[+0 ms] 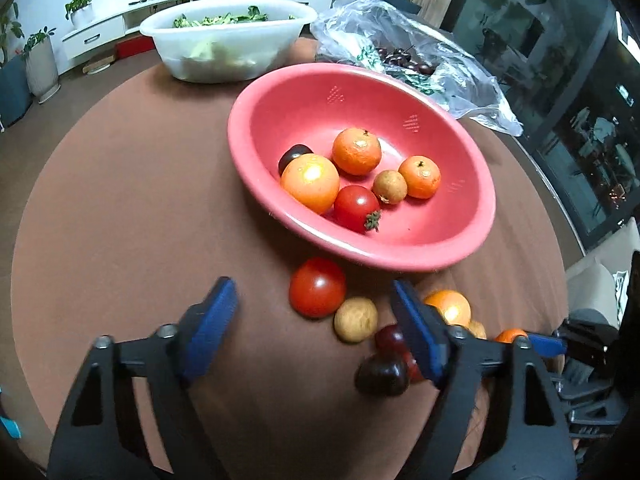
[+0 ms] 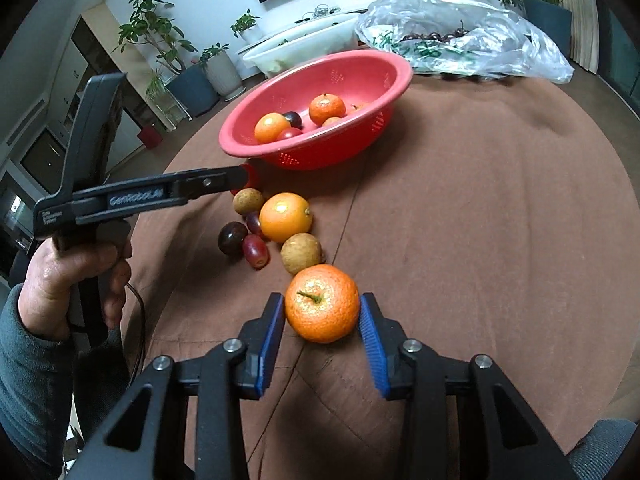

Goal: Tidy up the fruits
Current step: 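Grasp the red tomato with the left tool while the right tool grasps an orange, then carry the tomato and orange into the red bowl and open both tools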

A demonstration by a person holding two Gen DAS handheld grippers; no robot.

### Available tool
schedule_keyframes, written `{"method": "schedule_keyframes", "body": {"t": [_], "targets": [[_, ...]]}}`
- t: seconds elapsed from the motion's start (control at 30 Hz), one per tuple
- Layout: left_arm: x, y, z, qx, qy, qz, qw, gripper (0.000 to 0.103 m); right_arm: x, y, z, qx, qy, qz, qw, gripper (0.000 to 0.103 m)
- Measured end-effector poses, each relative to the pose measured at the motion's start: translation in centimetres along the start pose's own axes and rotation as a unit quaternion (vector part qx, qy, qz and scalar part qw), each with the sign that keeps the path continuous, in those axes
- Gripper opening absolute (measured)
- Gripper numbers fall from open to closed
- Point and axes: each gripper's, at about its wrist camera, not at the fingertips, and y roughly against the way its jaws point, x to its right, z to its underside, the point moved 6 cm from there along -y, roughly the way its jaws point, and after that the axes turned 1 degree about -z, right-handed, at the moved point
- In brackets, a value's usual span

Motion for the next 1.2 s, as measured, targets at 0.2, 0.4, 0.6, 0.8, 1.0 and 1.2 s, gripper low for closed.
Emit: {"method": "schedule_keyframes", "body": {"t": [0.2, 0.4, 0.6, 0.8, 1.0, 1.2], "targets": [[-0.4, -1.4, 0.0, -0.012, 0.006, -0.005, 0.9999, 0.057, 0.3, -0.2, 0.0, -0.001, -0.003, -0.003, 1.000, 0.041], [0.3, -2.2, -0.2, -0.020, 0.000, 0.003, 0.9998, 0.045, 0.1, -0.4, 0.0, -0.004, -0.002, -0.006, 1.000, 0.041], [0.4, -2.2, -0.2, -0.025, 0.001, 0.011, 0.9996, 0.030, 0.1, -0.2, 0.0, 0.000, -0.005, -0.004, 1.000, 0.041], [0.3, -1.6, 0.2, -0.019, 0.006, 0.021, 0.9996, 0.030, 0.1, -0.2, 0.0, 0.003, -0.004, -0.005, 1.000, 0.041], [0.2, -0.5, 0.4, -0.004, 0.011, 0.029, 0.9995, 0.030, 0.0, 0.4, -0.3, 0.011, -0.002, -0.006, 1.000, 0.041], [-0.3, 1.7, 1.2, 0.012, 0.018, 0.035, 0.9991, 0.030, -0.4, 1.1, -0.6, 0.021, 0.003, -0.009, 1.000, 0.041]]}}
